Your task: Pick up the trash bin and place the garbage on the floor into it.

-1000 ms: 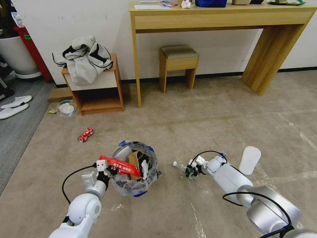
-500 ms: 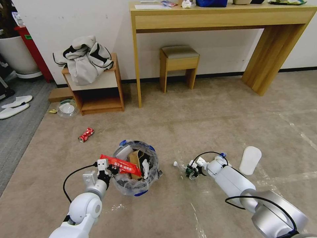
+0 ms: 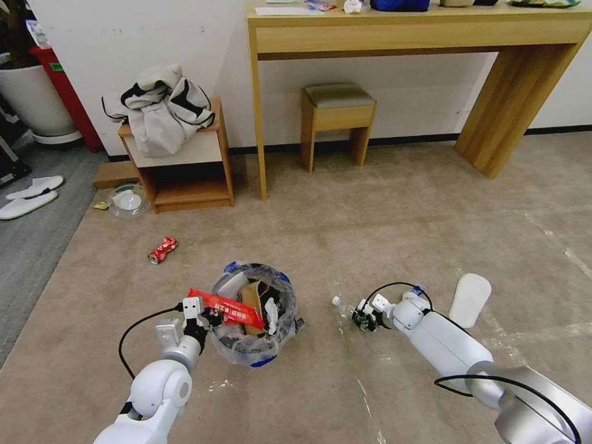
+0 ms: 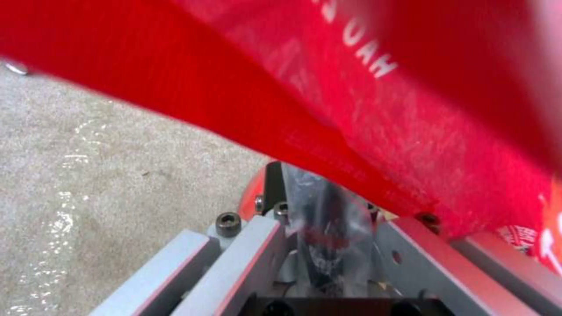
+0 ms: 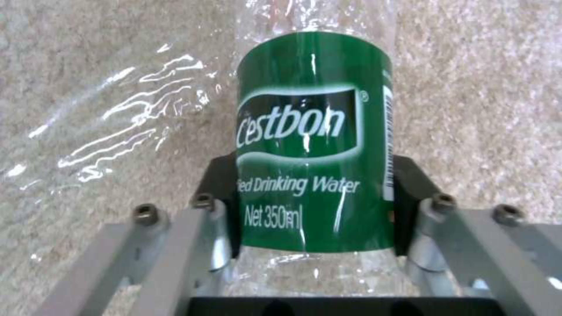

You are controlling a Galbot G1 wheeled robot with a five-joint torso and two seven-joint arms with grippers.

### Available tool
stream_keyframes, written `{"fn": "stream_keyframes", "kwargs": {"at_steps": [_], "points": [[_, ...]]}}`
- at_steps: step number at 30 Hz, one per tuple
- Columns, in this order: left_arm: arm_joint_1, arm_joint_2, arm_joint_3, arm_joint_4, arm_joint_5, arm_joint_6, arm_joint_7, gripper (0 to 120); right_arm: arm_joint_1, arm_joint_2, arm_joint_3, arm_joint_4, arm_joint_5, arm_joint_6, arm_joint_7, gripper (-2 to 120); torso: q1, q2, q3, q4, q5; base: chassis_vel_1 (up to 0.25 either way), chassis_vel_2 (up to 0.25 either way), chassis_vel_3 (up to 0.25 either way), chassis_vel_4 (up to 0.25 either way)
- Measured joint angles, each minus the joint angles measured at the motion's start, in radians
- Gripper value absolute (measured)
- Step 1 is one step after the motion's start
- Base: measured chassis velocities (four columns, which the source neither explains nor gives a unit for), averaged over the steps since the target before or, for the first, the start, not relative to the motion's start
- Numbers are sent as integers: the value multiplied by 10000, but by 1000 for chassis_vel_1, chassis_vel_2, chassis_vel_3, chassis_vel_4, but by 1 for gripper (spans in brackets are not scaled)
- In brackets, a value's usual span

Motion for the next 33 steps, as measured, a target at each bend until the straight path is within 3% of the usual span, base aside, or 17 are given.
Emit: {"fn": "stream_keyframes", "kwargs": {"at_steps": [8, 21, 33], "points": [[34, -35, 26, -36, 61, 3, -19, 1, -210, -750, -127, 894, 283, -297, 172, 24, -2, 3, -3, -1, -5, 0, 0, 0, 0], [-79, -87, 56, 28, 125, 36, -61, 1, -692, -1711, 316, 2807, 697, -836, 458, 24, -4, 6, -3, 2, -5, 0, 0, 0, 0], [-102, 145, 163, 49, 82, 56, -34, 1, -936, -2086, 1043, 3636, 746, -470, 465, 24, -4, 6, -4, 3, -4, 0, 0, 0, 0]]}}
